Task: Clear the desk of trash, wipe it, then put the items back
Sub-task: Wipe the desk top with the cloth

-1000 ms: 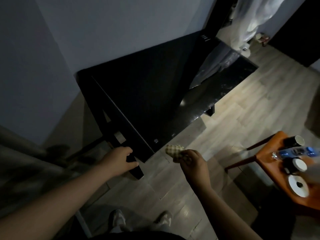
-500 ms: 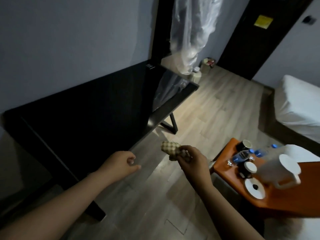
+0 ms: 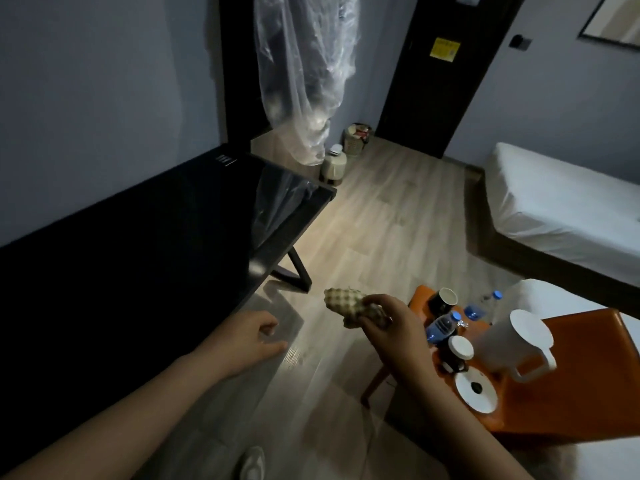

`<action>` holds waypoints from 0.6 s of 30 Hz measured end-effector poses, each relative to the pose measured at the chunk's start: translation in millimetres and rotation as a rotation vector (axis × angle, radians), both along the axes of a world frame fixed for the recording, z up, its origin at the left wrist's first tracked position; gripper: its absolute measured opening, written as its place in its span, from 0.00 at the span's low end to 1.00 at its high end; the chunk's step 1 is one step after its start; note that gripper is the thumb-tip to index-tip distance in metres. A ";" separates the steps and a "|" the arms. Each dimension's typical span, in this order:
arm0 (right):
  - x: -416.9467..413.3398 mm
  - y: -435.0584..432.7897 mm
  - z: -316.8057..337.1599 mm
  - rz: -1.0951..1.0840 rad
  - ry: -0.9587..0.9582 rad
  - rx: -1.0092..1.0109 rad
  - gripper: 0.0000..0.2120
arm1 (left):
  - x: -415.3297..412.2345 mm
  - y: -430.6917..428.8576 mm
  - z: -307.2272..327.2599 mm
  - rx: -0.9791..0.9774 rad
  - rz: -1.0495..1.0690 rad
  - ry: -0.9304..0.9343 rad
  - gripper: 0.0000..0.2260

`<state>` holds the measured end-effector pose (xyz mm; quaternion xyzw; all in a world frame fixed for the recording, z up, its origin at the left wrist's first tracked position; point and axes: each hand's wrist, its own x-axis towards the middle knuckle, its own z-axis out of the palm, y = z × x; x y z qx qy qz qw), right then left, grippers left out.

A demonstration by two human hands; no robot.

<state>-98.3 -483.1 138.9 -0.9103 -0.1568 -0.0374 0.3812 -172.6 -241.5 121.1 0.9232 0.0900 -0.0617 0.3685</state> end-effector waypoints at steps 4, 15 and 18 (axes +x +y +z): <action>53.9 12.2 10.7 -0.030 -0.026 0.012 0.13 | 68.1 12.4 7.0 -0.020 -0.047 -0.049 0.21; 185.0 47.9 32.8 -0.062 -0.027 -0.011 0.12 | 219.5 41.9 18.6 -0.043 -0.089 -0.035 0.19; 223.0 47.0 32.7 -0.073 -0.031 -0.022 0.13 | 256.5 38.4 17.8 -0.058 -0.108 -0.011 0.23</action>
